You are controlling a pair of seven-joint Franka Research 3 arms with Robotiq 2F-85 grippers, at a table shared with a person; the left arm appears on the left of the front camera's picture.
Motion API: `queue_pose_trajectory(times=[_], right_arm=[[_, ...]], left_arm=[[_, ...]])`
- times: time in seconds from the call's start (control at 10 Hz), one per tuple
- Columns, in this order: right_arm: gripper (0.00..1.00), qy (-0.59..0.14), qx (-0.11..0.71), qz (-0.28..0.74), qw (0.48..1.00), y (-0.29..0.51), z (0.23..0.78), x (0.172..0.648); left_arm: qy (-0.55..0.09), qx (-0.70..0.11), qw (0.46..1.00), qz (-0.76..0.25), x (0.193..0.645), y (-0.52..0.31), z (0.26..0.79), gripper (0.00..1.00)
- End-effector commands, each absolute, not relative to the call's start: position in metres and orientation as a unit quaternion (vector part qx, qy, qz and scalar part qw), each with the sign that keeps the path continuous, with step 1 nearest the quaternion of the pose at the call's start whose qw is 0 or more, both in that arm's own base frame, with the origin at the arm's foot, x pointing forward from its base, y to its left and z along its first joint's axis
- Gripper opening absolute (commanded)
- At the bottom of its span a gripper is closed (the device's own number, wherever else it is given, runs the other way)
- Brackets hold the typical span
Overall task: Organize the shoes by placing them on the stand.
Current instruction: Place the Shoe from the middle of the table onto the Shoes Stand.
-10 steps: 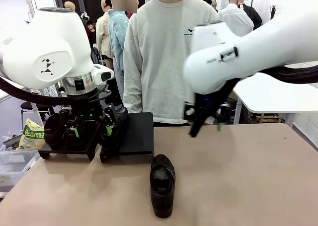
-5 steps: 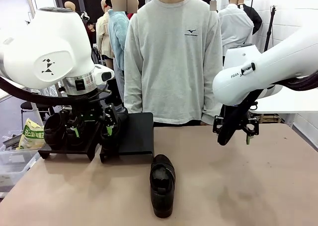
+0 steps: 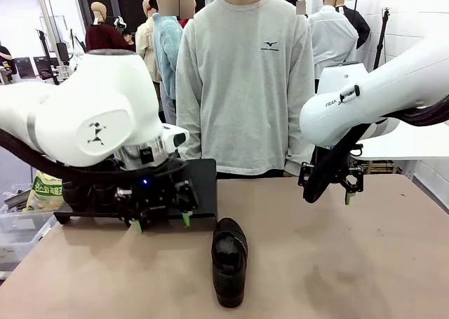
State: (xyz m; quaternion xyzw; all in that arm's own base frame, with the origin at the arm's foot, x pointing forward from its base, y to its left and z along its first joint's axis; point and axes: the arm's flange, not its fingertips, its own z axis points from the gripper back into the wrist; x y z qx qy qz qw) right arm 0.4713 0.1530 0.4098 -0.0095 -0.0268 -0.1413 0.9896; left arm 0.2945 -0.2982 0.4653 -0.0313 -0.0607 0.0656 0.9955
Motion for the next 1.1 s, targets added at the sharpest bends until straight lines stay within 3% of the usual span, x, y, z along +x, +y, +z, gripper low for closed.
queue_pose_trajectory(times=[0.0, 0.3, 0.6, 1.0], right_arm=[[1.00, -0.029, -0.015, -0.137, 0.990, 0.152, 0.409, 0.471], [1.00, -0.029, -0.015, -0.137, 0.990, 0.152, 0.409, 0.471], [1.00, -0.029, -0.015, -0.137, 0.990, 0.152, 0.409, 0.471], [1.00, -0.029, -0.015, -0.137, 0.990, 0.152, 0.409, 0.471]], left_arm=[[-0.069, -0.022, 0.996, 0.054, 0.299, -0.290, 0.475, 1.00], [-0.062, -0.030, 0.996, 0.064, 0.295, -0.298, 0.466, 1.00], [-0.022, -0.084, 0.992, 0.086, 0.281, -0.331, 0.415, 1.00], [-0.068, -0.085, 0.989, 0.097, 0.293, -0.350, 0.397, 1.00]])
